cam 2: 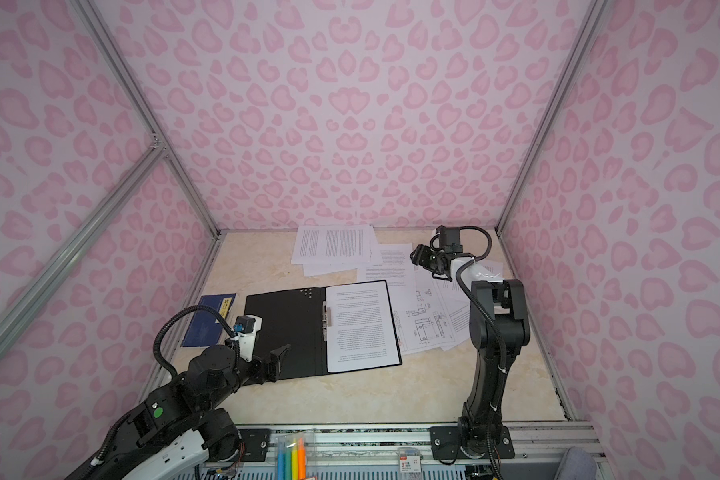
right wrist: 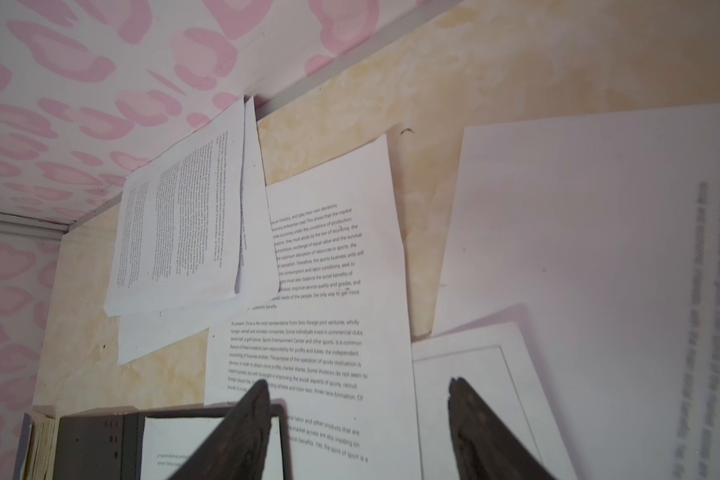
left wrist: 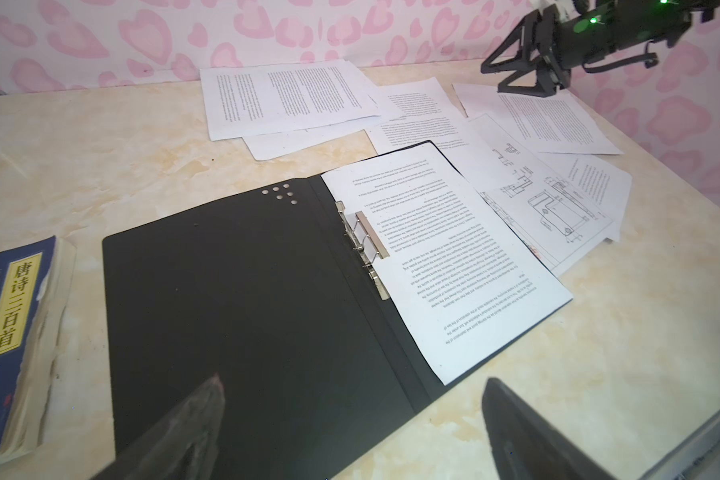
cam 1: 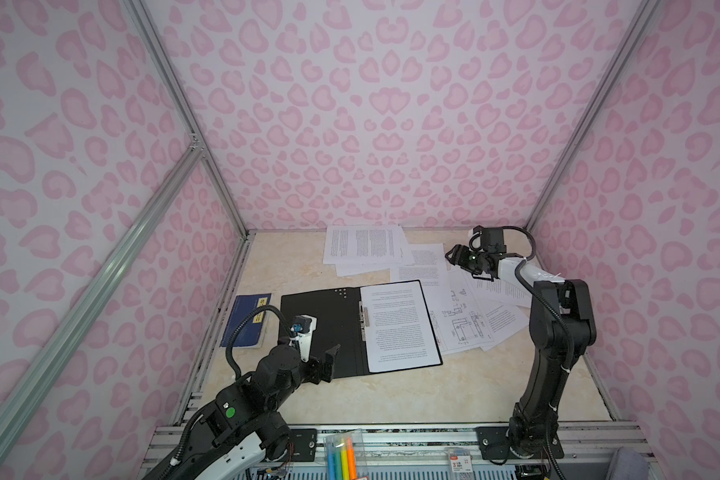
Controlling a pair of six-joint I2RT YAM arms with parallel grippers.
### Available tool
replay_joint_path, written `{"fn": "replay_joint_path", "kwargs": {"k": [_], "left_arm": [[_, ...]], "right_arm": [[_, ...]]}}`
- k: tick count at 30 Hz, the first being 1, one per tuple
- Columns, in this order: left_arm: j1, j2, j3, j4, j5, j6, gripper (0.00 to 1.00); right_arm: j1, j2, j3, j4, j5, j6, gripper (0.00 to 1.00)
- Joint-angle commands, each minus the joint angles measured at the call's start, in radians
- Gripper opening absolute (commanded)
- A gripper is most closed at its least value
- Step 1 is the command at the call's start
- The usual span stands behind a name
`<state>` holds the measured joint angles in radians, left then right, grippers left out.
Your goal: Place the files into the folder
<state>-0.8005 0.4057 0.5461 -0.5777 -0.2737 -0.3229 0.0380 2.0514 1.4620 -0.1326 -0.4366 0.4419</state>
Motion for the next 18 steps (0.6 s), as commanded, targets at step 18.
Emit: {"fn": "replay_joint_path", "kwargs": {"k": [18], "left_arm": [[0.000, 0.037, -0.037, 0.242, 0.120, 0.050, 0.98]], "right_arm": [[-0.022, 0.455, 0.537, -0.166, -0.242, -0.012, 0.72]]}}
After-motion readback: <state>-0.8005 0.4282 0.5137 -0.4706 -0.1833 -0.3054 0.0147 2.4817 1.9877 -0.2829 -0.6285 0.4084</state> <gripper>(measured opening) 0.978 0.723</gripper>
